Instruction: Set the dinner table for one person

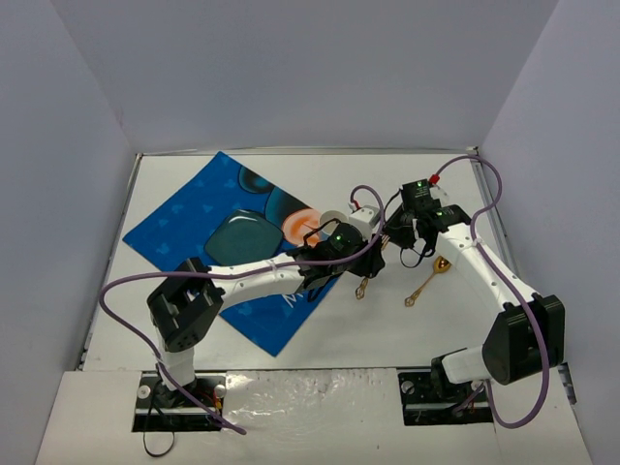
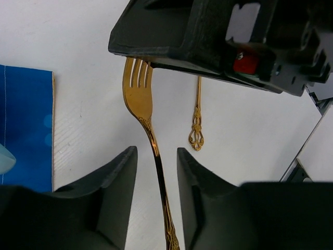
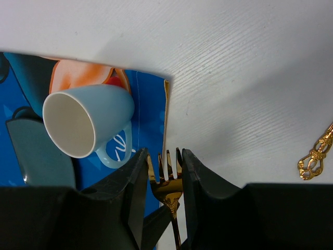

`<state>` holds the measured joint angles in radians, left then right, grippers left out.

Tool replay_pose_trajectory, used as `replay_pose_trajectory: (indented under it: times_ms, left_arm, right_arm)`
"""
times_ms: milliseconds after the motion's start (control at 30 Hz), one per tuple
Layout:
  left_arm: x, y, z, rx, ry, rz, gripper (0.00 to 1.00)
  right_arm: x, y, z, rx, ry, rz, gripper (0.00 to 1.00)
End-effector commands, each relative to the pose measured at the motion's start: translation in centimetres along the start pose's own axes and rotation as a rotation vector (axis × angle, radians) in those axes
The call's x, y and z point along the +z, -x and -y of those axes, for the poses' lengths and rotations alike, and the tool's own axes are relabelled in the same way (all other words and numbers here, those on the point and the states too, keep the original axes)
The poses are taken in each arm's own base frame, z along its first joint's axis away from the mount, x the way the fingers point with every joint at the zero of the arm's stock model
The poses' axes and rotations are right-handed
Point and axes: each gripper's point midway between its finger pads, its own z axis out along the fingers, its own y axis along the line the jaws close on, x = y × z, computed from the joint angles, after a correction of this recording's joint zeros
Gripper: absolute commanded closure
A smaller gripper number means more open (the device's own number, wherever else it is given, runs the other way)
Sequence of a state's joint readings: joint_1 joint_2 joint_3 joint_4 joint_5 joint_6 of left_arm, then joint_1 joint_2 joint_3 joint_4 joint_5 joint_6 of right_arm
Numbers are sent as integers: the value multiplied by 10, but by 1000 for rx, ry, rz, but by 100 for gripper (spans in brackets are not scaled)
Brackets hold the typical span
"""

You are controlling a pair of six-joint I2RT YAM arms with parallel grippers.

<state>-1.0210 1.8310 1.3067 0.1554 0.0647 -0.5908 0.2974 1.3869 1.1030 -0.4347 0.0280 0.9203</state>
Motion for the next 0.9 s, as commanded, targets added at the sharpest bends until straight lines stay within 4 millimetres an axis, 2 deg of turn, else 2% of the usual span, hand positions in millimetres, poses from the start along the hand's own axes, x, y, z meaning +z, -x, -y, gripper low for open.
replay_pose_trajectory:
  times_ms: [0, 133, 233, 267, 433, 500, 600, 700, 767, 867]
  left_arm:
    - [-10, 46, 28, -8, -81, 117, 69]
    - [-10, 46, 28, -10, -78, 116, 95]
    - [-11, 45, 28, -8, -78, 112, 100]
    - [-12, 45, 28, -7, -79, 110, 100]
    - [-19, 46, 26, 4, -73, 113, 100]
    - [-25, 44, 20, 8, -55, 107, 100]
    - [-36, 46, 5, -5, -26, 105, 100]
    - [-49, 45, -21, -34, 15, 95, 100]
    - [-62, 46, -43, -62, 52, 86, 100]
    - [-82, 48, -71, -94, 94, 77, 100]
  right_arm:
    - [-11, 7, -11, 19, 39, 32, 100]
    - [-11, 8, -11, 14, 39, 38, 100]
    - [-11, 7, -11, 5, 37, 38, 100]
    - [-11, 7, -10, 2, 36, 41, 96]
    - [-16, 13, -13, -31, 46, 70, 60]
    - [-20, 18, -16, -65, 54, 82, 45]
    - [-31, 31, -26, -87, 85, 125, 16]
    - [-46, 47, -39, -119, 126, 166, 0]
    - [-58, 58, -49, -145, 157, 198, 0]
    - [-71, 75, -53, -153, 179, 239, 0]
